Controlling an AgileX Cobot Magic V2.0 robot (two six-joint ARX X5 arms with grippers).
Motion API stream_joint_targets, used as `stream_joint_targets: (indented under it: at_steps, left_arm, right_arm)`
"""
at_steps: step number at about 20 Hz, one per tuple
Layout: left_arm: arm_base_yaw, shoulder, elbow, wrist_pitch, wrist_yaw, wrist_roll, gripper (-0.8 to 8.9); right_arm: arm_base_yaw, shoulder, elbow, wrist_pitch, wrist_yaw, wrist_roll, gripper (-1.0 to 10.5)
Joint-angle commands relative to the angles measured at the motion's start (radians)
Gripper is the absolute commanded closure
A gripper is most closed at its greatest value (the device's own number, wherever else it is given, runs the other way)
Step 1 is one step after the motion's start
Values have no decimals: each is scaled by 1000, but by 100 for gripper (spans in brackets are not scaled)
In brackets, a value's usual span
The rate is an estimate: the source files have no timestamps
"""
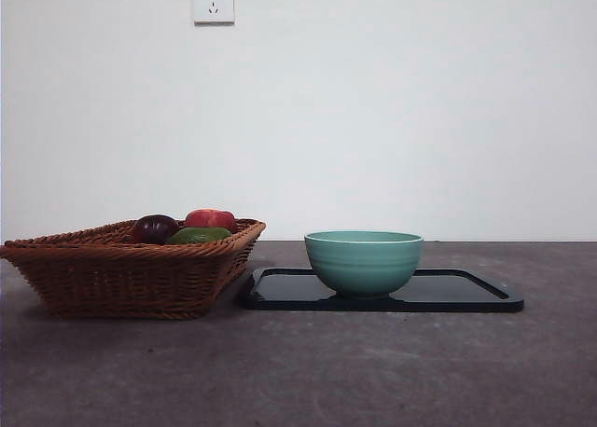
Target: Pick up the wifruite, put it on the bowl, pick up the plate, put it on desk
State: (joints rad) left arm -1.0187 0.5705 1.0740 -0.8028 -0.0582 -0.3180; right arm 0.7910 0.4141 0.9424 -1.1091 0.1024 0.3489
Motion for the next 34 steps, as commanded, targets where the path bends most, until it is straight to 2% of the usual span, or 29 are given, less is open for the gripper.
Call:
stream_joint_targets:
  at_steps: [1,6,11,18,29,34]
  left_arm:
    - [-9,79,10,96,-7,-13,221]
    - [2,279,19,246,-6,-33,221]
    - [60,526,127,238,-2,-61,221]
    - [144,884,429,26,8,-65,221]
    - [218,1399,912,-181,10,-31,224]
    - [251,1609,1155,-314,97,-35,225]
  right_arm:
    - [8,2,6,11,5,5,297]
    - [8,2,6,13,6,3,297]
    - [8,2,6,13,6,3,297]
    - [8,2,6,14,7,3,297]
    - [8,2,6,13,11,3,297]
    - [8,2,6,13,11,3,297]
